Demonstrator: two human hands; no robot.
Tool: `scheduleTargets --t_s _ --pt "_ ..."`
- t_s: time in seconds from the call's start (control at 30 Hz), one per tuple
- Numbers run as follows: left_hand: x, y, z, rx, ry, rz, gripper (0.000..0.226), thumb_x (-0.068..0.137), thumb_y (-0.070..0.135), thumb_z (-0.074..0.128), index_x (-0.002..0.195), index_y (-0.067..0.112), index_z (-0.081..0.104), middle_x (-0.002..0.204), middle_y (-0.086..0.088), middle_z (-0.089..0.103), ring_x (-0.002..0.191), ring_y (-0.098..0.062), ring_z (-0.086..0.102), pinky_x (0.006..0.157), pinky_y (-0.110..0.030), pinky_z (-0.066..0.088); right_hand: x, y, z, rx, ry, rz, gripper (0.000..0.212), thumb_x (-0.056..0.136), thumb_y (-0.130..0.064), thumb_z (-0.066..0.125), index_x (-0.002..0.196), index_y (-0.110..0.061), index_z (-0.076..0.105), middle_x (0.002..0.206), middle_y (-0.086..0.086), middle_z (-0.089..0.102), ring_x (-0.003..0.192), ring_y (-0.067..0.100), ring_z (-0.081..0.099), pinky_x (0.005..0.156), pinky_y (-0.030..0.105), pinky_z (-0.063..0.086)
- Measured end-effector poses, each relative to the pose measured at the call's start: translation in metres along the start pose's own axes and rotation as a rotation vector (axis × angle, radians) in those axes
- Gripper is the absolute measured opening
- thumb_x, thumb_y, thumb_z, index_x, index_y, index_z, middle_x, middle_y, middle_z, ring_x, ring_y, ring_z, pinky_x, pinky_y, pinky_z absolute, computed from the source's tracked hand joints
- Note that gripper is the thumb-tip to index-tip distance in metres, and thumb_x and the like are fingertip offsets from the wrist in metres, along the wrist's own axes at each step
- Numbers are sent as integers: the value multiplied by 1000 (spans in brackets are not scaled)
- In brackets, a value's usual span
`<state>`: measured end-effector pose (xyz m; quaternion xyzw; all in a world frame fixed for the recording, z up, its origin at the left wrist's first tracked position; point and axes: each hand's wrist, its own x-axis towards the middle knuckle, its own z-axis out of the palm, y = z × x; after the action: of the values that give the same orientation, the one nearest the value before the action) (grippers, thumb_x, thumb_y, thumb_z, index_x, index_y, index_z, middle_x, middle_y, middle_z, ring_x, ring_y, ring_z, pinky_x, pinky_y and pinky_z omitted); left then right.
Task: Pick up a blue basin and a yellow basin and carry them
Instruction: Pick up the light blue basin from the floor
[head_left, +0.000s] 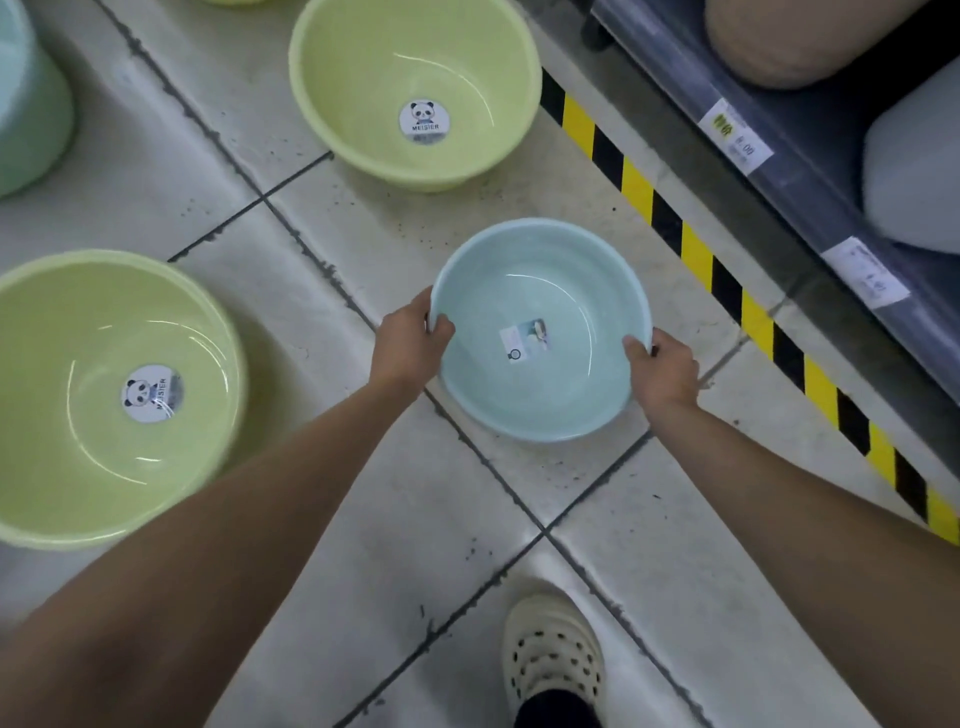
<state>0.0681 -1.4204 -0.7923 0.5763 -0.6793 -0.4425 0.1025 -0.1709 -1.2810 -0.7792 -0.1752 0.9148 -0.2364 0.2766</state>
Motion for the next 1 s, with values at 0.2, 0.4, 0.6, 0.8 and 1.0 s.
scheduleTargets --t_s 0.2,0.4,0.6,0.8,1.0 --pt "-42 -11 -34 -99 51 -110 33 91 17 55 119 19 73 86 1 70 71 -20 62 68 -31 53 -47 -20 -14 5 -19 -50 21 98 -19 59 107 -3 70 95 14 68 91 30 63 73 35 50" --pt "-147 -24 -133 -158 143 -307 24 94 19 58 113 17 73 80 3 68 69 -22 61 67 -33 49 -144 -89 -28 -113 -184 -182 18 97 -20 61 106 -6 70 92 12 68 87 31 63 75 35 50" --pt "-254 -45 -268 -294 348 -516 33 87 17 64 119 15 71 100 0 72 85 -24 65 72 -29 48 -264 -190 -11 -173 -368 -343 17 95 -17 62 104 -6 71 93 16 72 88 36 67 79 44 57" --pt "-378 -65 -361 -412 565 -709 34 89 15 62 122 11 58 104 2 62 94 -22 61 76 -30 45 -393 -256 23 -280 -515 -507 24 96 -18 57 116 -9 65 98 7 68 91 30 64 82 42 54" --pt "-496 -114 -420 -476 592 -877 35 90 15 63 123 7 52 105 -3 59 93 -27 60 75 -34 47 -513 -292 51 -503 -757 -569 26 91 -13 60 117 -9 54 100 9 64 94 34 63 82 46 55"
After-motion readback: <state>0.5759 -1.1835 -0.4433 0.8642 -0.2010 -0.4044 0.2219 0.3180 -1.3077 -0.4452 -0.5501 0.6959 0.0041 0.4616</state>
